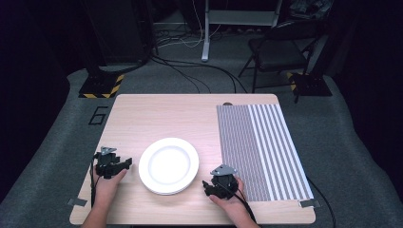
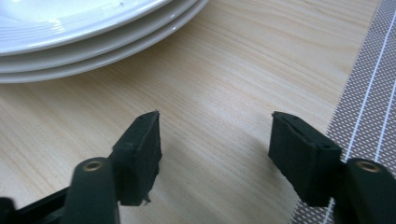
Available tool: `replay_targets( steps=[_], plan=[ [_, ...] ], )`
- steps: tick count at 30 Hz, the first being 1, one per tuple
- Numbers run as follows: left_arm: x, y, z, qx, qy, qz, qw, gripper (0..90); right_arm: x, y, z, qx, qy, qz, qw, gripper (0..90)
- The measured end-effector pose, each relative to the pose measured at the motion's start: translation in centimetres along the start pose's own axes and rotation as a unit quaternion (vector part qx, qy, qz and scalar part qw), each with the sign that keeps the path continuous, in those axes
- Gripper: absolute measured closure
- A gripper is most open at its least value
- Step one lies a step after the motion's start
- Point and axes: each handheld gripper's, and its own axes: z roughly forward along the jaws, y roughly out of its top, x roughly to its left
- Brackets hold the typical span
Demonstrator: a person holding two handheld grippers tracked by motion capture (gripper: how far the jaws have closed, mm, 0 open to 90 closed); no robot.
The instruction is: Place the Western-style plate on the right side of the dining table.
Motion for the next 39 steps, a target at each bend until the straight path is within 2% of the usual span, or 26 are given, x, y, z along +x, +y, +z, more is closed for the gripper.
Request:
replay_targets(
  steps=[2,3,4,6,10,11,12,14,15,18,21,22,23,24,27,31,32,33,34,39],
  plan=[
    [-0.1,0.1,-0.3,0.002,-0.005,-0.001,1.0,44.6,0.2,0.2,-0.2,0.001,-0.001,0.003,1.0,38.9],
    [-0.2,0.1,-0.5,0.003,-0.005,0.0,1.0,44.6,0.1,0.3,-0.3,0.0,0.003,-0.006,1.0,39.4],
    [-0.4,0.1,-0.6,0.001,-0.006,0.0,1.0,44.9,0.2,0.5,-0.4,0.0,0.004,0.003,1.0,39.8],
    [-0.6,0.2,-0.9,0.001,-0.009,-0.002,1.0,44.9,0.1,0.7,-0.6,-0.004,0.008,-0.01,0.9999,41.2],
    [-1.2,0.8,-1.3,-0.006,-0.017,-0.005,0.9998,44.9,0.3,1.0,-0.7,0.001,0.015,-0.005,0.9999,42.9],
    [-1.4,1.0,-1.5,-0.011,-0.018,-0.005,0.9998,45.0,0.2,1.1,-0.7,0.002,0.016,-0.016,0.9997,43.6],
    [-1.5,1.2,-1.8,-0.012,-0.021,-0.007,0.9997,45.0,0.3,1.3,-0.8,0.002,0.02,-0.009,0.9998,44.2],
    [-1.8,1.5,-2.0,-0.014,-0.023,-0.007,0.9996,45.0,0.1,1.5,-0.9,0.001,0.023,-0.017,0.9996,44.5],
    [-2.2,1.9,-2.4,-0.018,-0.02,0.0,0.9996,45.0,0.1,1.8,-1.2,0.0,0.028,-0.007,0.9996,44.9],
    [-2.7,2.6,-2.8,-0.015,-0.023,0.004,0.9996,44.8,-0.4,2.4,-1.2,0.014,0.047,0.004,0.9988,47.5],
    [-3.1,3.0,-3.0,-0.011,-0.024,0.005,0.9996,45.2,-0.6,2.9,-1.3,0.012,0.042,-0.006,0.999,48.0],
    [-3.3,3.4,-3.2,-0.004,-0.036,-0.005,0.9993,45.8,-0.6,3.3,-1.4,0.012,0.042,-0.004,0.999,48.2],
    [-3.3,3.4,-3.2,-0.004,-0.036,-0.005,0.9993,46.4,-0.6,3.3,-1.4,0.012,0.042,-0.004,0.999,48.2],
    [-3.5,3.9,-3.2,-0.004,-0.05,-0.016,0.9986,46.6,-0.6,3.7,-1.5,0.008,0.039,-0.001,0.9992,48.3],
    [-4.0,4.4,-3.4,-0.008,-0.047,-0.011,0.9988,47.3,-0.8,4.0,-1.3,0.008,0.037,0.003,0.9993,48.9],
    [-4.3,4.5,-3.4,-0.018,-0.053,-0.02,0.9982,50.2,-0.9,4.4,-0.9,0.013,0.043,0.015,0.9989,48.8],
    [-4.3,4.5,-3.4,-0.018,-0.054,-0.019,0.9982,50.6,-1.0,4.4,-0.7,0.006,0.043,0.009,0.999,49.2],
    [-4.3,4.5,-3.4,-0.02,-0.055,-0.02,0.9981,51.5,-0.8,4.6,-0.7,0.008,0.043,0.022,0.9988,49.3],
    [-4.3,4.5,-3.4,-0.022,-0.057,-0.022,0.9979,52.0,-1.0,4.7,-0.6,0.002,0.042,0.013,0.999,49.6],
    [-4.1,4.0,-3.5,-0.022,-0.069,-0.022,0.9972,56.7,-0.8,5.2,-0.4,-0.009,0.028,0.013,0.9995,49.5]
  ],
)
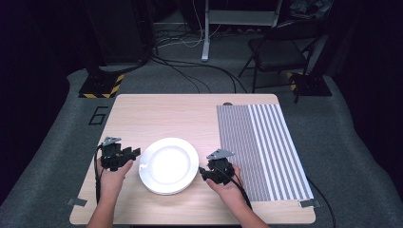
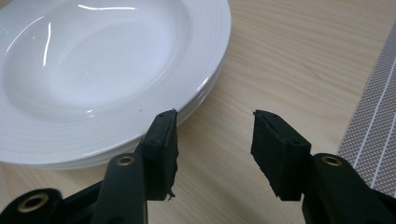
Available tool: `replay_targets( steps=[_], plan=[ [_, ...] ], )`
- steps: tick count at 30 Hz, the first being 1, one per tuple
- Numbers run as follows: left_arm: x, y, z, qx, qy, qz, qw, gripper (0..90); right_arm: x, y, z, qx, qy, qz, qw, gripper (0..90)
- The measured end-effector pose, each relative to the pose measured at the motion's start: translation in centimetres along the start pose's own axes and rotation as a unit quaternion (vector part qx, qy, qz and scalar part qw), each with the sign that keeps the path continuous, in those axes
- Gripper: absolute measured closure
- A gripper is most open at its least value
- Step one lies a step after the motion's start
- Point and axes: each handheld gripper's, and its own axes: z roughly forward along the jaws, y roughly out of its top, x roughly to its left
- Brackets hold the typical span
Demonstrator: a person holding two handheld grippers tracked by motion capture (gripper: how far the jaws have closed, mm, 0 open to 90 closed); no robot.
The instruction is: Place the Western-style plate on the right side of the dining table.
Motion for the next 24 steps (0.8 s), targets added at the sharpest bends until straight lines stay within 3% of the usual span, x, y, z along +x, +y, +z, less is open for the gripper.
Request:
replay_targets(
  steps=[3,6,9,12,13,17,21,24],
  plan=[
    [0.2,-0.3,0.0,0.004,-0.003,0.003,1.0,58.4,-0.2,0.1,0.1,-0.005,-0.003,0.006,1.0,49.2],
    [0.5,-0.7,-0.2,0.002,-0.01,-0.008,0.9999,60.7,-0.6,0.4,0.0,-0.014,-0.006,0.021,0.9997,49.0],
    [0.4,-0.8,-0.3,0.003,-0.014,-0.005,0.9999,63.2,-0.8,0.5,-0.2,-0.021,-0.013,0.019,0.9995,48.7],
    [0.4,-0.9,-0.3,0.005,-0.029,-0.017,0.9994,66.1,-0.7,0.4,-0.3,-0.024,-0.014,0.019,0.9994,48.2],
    [0.5,-1.1,-0.2,0.01,-0.049,-0.033,0.9982,67.0,-0.6,0.3,-0.2,-0.022,-0.016,0.013,0.9995,48.0],
    [0.8,-1.4,0.3,0.019,-0.069,-0.048,0.9963,70.9,-0.6,0.0,0.2,-0.02,-0.005,0.017,0.9996,48.9],
    [0.8,-1.5,0.7,0.026,-0.075,-0.05,0.9956,72.5,-1.0,-0.1,0.4,-0.015,0.017,0.033,0.9992,48.8],
    [0.9,-1.6,0.8,0.032,-0.077,-0.058,0.9948,72.7,-1.2,-0.2,0.4,-0.015,0.019,0.045,0.9987,48.9]
  ],
)
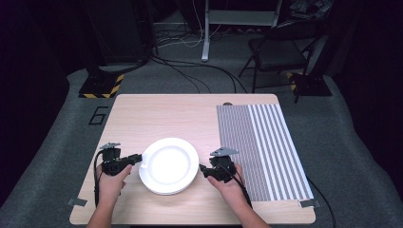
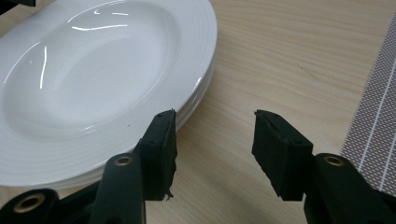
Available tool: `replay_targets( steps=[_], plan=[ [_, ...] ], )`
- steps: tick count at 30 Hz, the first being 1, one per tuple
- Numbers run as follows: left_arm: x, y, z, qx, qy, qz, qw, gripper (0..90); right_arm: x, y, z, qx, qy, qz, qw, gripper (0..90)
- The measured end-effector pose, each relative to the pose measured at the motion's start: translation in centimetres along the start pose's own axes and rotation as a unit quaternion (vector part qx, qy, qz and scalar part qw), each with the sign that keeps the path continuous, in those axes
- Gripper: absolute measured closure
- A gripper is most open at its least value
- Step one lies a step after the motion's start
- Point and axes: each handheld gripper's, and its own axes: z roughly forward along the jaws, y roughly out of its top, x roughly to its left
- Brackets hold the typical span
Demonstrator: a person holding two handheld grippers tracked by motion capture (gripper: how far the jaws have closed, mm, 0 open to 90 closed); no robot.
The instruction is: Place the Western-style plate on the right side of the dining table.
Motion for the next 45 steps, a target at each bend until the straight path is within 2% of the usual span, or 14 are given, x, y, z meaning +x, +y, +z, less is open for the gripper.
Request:
replay_targets(
  steps=[1,2,7,9,10,11,12,15,17,22,25,29,31,45],
  plan=[
    [0.1,-0.1,0.1,0.0,-0.01,-0.012,0.9999,73.6,-0.2,0.0,0.0,-0.001,0.003,0.007,1.0,49.1],
    [0.2,0.0,0.1,0.004,-0.014,-0.011,0.9998,74.3,-0.2,0.0,0.0,-0.001,0.005,0.01,0.9999,49.3],
    [0.1,-0.1,0.1,0.002,-0.011,-0.013,0.9999,76.6,-0.4,-0.1,0.1,-0.005,0.004,0.011,0.9999,49.1],
    [0.3,-0.2,0.1,-0.001,-0.065,-0.032,0.9974,81.1,-0.4,-0.2,0.1,-0.005,0.005,0.014,0.9999,49.0],
    [0.2,-0.2,0.3,0.01,-0.076,-0.038,0.9964,81.3,-0.4,-0.2,0.1,-0.005,0.007,0.016,0.9998,49.0],
    [-0.2,-0.3,0.6,0.017,-0.06,-0.028,0.9977,81.2,-0.4,-0.2,0.1,-0.004,0.009,0.018,0.9998,48.9],
    [-0.5,-0.3,0.6,0.015,-0.035,-0.004,0.9993,81.1,-0.4,-0.1,0.1,-0.005,0.01,0.019,0.9998,48.9],
    [-0.9,-0.2,0.5,-0.002,-0.023,-0.006,0.9997,80.5,-0.3,-0.1,0.1,-0.007,0.011,0.022,0.9997,48.7],
    [-0.6,-0.2,0.3,0.0,-0.011,0.0,0.9999,80.0,-0.4,-0.1,0.0,-0.007,0.011,0.022,0.9997,48.7],
    [0.4,-0.2,-0.2,-0.001,-0.009,-0.023,0.9997,80.1,-0.4,-0.2,0.1,-0.007,0.014,0.024,0.9996,48.0],
    [0.6,-0.2,-0.1,0.002,-0.018,-0.031,0.9993,81.1,-0.4,-0.2,0.1,-0.007,0.016,0.024,0.9996,48.0],
    [0.6,-0.3,0.2,0.014,-0.015,-0.022,0.9995,81.5,-0.3,-0.1,0.1,-0.008,0.02,0.029,0.9993,48.0],
    [0.5,-0.4,0.2,0.014,-0.014,-0.03,0.9994,81.4,-0.3,-0.1,0.1,-0.01,0.024,0.033,0.9991,47.8],
    [0.6,-0.6,0.1,0.015,-0.02,-0.033,0.9991,81.3,-0.3,0.2,0.3,-0.021,0.056,0.063,0.9962,46.7]
  ],
)
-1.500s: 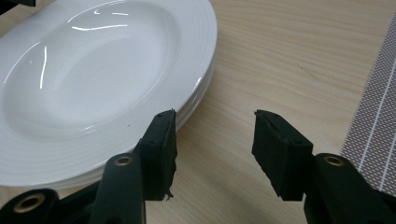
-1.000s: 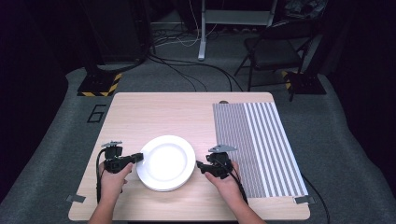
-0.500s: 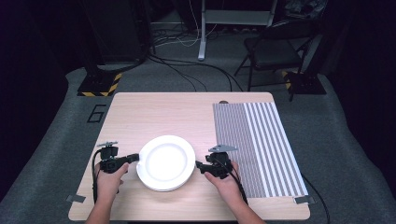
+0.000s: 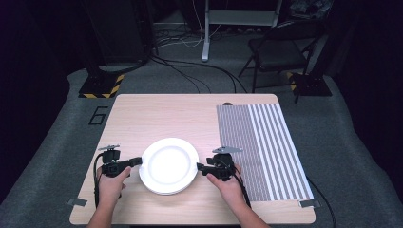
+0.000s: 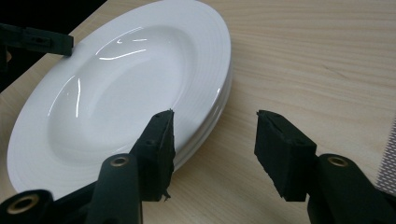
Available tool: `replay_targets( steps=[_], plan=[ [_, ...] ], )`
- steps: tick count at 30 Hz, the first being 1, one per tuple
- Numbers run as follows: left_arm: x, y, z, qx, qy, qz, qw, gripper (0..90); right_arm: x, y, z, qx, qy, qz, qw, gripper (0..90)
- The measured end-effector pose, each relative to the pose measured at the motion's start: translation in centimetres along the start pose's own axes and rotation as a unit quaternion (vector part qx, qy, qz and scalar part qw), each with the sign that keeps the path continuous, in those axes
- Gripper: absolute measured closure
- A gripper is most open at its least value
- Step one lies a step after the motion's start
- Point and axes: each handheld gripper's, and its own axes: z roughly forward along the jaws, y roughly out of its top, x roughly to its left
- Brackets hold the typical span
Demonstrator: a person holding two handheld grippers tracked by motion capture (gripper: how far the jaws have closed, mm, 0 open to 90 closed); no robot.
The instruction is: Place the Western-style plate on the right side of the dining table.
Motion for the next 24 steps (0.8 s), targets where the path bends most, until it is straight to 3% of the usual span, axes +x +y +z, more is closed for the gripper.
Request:
replay_targets(
  steps=[10,17,24],
  plan=[
    [0.1,-0.2,-0.1,-0.003,-0.001,-0.001,1.0,81.5,0.2,-0.1,0.5,0.005,0.009,0.0,0.9999,45.8],
    [-0.3,-0.4,0.0,-0.009,0.008,0.008,0.9999,82.0,0.6,0.0,0.9,0.012,0.024,0.018,0.9995,45.3],
    [-0.1,-0.5,-0.1,-0.012,0.004,0.003,0.9999,82.2,1.0,0.0,1.7,0.021,0.037,0.029,0.9987,45.9]
  ],
)
